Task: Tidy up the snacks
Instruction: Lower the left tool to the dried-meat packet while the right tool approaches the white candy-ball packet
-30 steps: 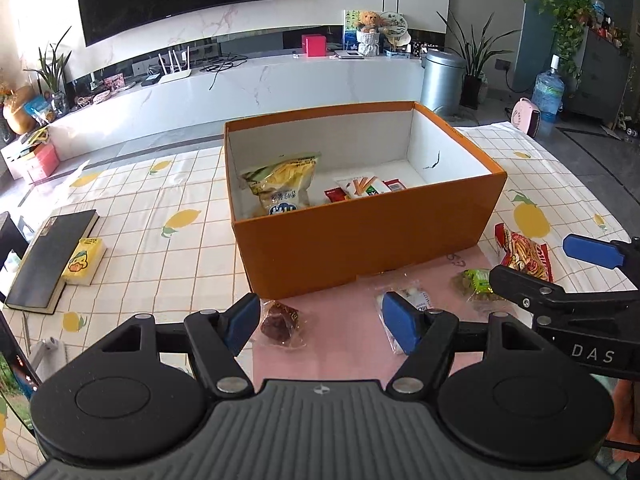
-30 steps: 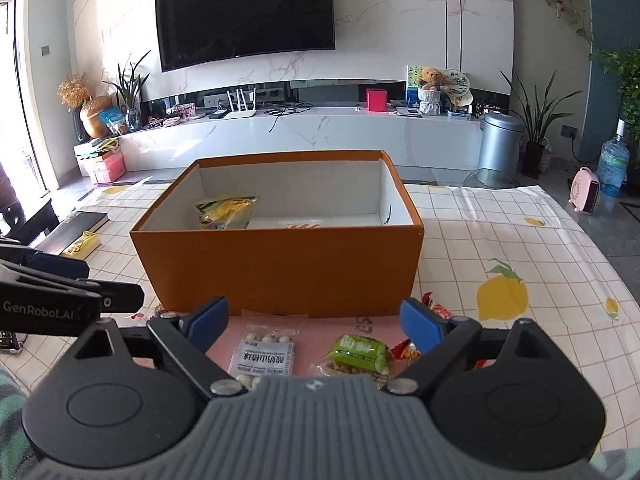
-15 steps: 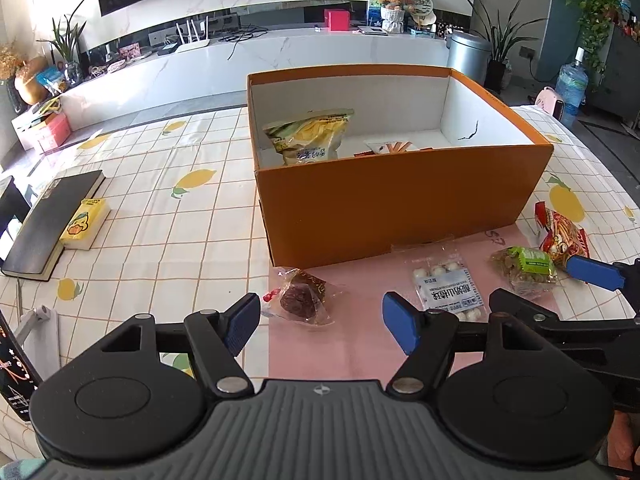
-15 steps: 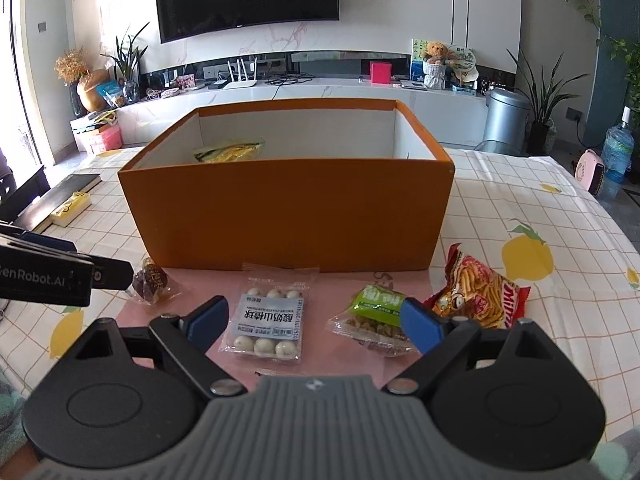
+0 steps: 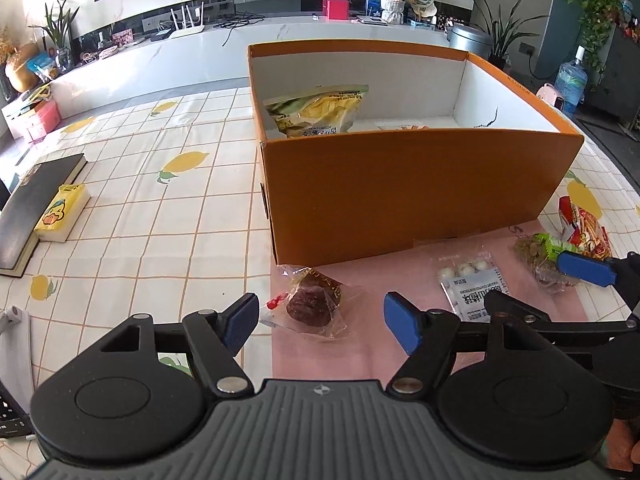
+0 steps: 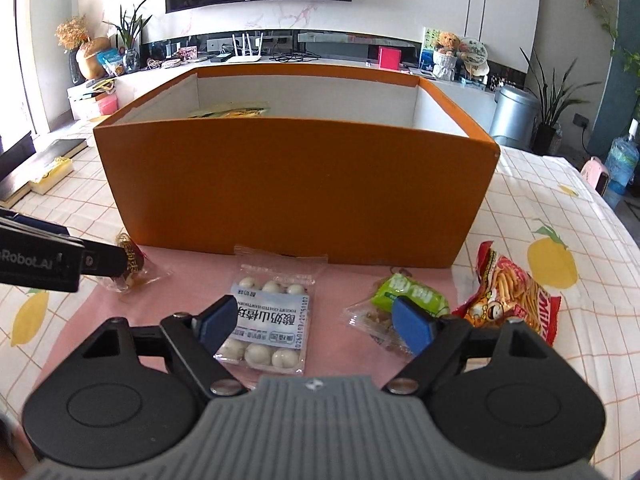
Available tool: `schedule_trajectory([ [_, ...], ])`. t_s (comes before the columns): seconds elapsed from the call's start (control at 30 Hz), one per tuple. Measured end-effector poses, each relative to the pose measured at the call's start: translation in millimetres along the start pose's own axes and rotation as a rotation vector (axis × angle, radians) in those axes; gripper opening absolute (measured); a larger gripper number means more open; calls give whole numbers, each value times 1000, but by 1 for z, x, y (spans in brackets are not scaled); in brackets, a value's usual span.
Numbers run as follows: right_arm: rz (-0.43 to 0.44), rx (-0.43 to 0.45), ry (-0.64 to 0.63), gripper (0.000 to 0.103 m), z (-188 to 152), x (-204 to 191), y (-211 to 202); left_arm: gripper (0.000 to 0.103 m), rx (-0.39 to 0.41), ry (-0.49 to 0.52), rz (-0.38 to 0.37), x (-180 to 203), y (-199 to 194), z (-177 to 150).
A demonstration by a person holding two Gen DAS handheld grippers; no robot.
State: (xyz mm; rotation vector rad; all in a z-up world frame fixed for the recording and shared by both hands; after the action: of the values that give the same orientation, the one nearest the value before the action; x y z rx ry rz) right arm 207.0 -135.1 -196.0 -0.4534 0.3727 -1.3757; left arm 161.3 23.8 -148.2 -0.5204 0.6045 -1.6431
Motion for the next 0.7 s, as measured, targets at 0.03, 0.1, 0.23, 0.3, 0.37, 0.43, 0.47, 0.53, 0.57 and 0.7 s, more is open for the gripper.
schedule_trajectory([
  [0.03,8,6,-4,78,0,-2,0,84,0,6,7,-1,1,-1],
  [0.1,30,23,-17,73,1,-9,-3,84,1,6,16,-5,4,-4],
  [0.23,84,21,-35,73,0,-24,-3,84,-4,-12,13,-9,11,-7],
  [0.3,91,6,-31,73,-4,-27,1,84,1,-24,1,-8,14,-8],
  [0.37,87,-10,-5,73,-7,-25,6,84,0,-32,0,-8,17,-9],
  [0.43,84,-14,35,73,-7,-21,9,83,3,-36,4,-8,20,-9],
  [0.47,82,-12,46,73,-6,-20,10,82,5,-39,5,-8,20,-9],
  [0.53,86,-11,55,73,-6,-21,13,81,8,-39,7,-7,22,-9],
  [0.57,92,-11,58,73,-6,-23,13,80,11,-35,8,-7,23,-9],
  [0.7,127,-19,35,75,-10,-35,14,76,19,-21,7,-5,26,-9],
])
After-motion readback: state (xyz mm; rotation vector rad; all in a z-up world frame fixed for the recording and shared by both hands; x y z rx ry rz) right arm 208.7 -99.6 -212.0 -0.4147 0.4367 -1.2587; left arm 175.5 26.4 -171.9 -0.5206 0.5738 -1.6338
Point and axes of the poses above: each gripper's, at about its wrist camera, not at the fingertips, and y roughly the way its jaws point, x to its right, z to its top, the point moved 10 cm from there along y, roughly the way its jaws point, and after that the axes turned 11 degrees about x, right-handed, at the moved point
